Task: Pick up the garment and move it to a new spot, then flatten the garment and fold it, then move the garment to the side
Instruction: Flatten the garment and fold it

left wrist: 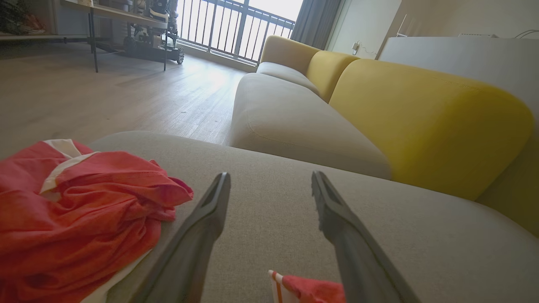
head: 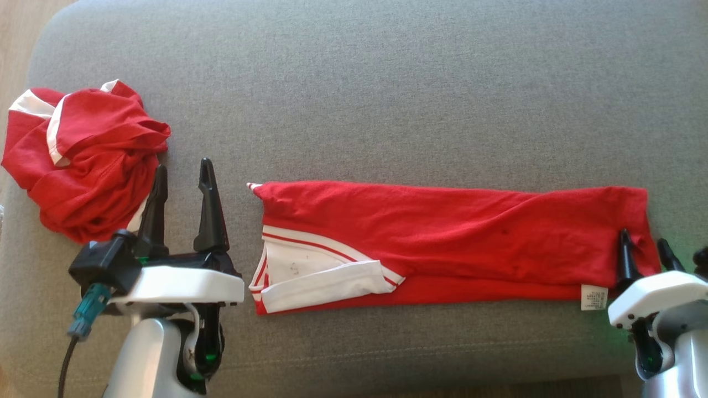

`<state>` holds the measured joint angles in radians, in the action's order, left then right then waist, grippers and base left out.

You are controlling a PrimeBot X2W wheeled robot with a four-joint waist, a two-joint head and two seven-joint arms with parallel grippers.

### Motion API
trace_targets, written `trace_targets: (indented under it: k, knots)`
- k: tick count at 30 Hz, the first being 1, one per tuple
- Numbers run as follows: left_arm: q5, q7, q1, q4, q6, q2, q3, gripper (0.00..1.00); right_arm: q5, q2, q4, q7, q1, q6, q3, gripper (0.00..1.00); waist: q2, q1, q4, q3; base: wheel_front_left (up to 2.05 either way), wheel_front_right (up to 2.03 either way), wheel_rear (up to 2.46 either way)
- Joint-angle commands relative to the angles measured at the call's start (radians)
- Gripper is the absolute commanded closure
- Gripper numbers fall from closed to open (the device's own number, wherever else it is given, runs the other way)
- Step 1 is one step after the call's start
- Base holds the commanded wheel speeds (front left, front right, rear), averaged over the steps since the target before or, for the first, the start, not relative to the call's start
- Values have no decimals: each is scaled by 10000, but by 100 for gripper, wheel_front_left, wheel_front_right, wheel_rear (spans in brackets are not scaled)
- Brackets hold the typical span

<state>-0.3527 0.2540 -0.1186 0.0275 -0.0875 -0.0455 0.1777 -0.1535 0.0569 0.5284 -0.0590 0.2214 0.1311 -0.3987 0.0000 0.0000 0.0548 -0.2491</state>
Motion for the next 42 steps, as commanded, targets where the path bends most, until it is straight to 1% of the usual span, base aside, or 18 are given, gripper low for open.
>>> trace_targets:
  k: [1,5,6,7,12,20,25,27,29,31,33,35,38,42]
  knots:
    - [127,78,-306,-309,19,-47,-396,0,-72,2,-149,63,203,-4,304,0,0,0,-5,6,0,0,0]
    - [100,78,-306,-308,25,-47,-424,0,-293,-2,59,356,182,-4,606,0,0,0,-6,26,0,0,0]
    - [92,78,-305,-308,25,-47,-423,0,-358,22,90,420,167,-4,684,33,0,0,-6,30,0,0,0]
    - [89,78,-305,-311,23,-47,-423,0,-412,54,98,443,153,-4,727,100,0,0,-5,33,0,0,0]
    - [87,78,-310,-350,-5,-47,-459,0,-429,384,-27,394,149,-4,826,100,0,0,-17,44,0,0,0]
    - [36,78,-304,-375,-10,-47,-398,0,-152,1312,-39,411,615,-4,556,100,0,0,-41,84,0,0,0]
    - [-16,78,-300,-361,-17,-47,-319,0,234,1947,111,507,1018,-4,-77,100,0,0,16,131,0,0,0]
    - [-106,78,-281,-362,-35,-47,-310,0,625,2175,169,519,1172,-4,-487,100,0,0,51,164,0,0,0]
    - [-524,78,-260,-406,-59,-47,-306,0,1310,2362,156,493,1225,-4,-903,100,0,0,112,206,0,0,0]
    - [-519,78,-260,-441,-48,-47,-237,0,1640,2285,216,555,1294,-4,-1227,100,0,0,173,266,0,0,0]
    - [-636,78,-221,-488,-98,-47,-212,0,1727,2113,200,664,1320,-4,-1165,100,0,0,203,345,0,0,0]
    - [-695,78,-159,-502,-141,-47,-202,0,1851,1978,9,808,1220,-4,-898,100,0,0,185,444,0,0,0]
    - [-750,78,-104,-485,-177,-47,-168,0,1939,1950,-260,903,1059,-4,-610,100,0,0,173,541,0,0,0]
    - [-868,78,-11,-425,-215,-47,-84,0,1631,1796,-878,1347,694,-4,40,100,0,0,100,748,0,0,0]
